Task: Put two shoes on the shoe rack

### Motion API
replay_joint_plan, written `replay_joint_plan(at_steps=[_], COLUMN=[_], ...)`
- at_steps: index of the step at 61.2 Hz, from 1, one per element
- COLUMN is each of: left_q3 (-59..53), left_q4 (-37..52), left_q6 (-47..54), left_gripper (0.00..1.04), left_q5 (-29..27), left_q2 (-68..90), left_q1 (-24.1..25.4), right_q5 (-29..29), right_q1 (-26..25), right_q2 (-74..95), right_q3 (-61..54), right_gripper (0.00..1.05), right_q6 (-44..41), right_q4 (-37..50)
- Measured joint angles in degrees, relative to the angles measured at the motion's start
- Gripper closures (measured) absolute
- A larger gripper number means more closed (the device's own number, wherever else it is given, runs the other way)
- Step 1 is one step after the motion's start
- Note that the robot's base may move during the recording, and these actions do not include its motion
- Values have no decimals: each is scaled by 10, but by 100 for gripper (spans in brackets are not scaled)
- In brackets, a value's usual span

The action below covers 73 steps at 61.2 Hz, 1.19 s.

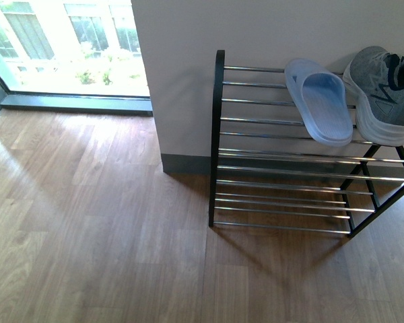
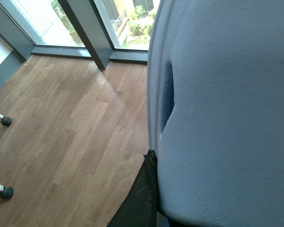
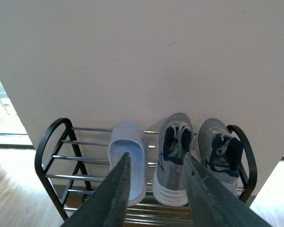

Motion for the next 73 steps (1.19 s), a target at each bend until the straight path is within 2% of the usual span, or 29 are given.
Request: replay_joint_plan(at_steps=[12,18,25,73], left_q3=[0,0,0,0], left_q4=[0,0,0,0], left_q6=[0,0,0,0], left_gripper=[103,103,103,103], left_q5=[0,0,0,0], left_q2=[0,0,0,0], left_q1=[0,0,0,0], right_q5=[0,0,0,0], right_q1=[0,0,0,0], right_q2=[-65,-106,-115,-391], right_q3=[-35,-55,-81,-97], right_gripper=[104,103,103,103], right_q6=[-2,-3,-3,-3], right_q4=[-30,-52,-32,-278])
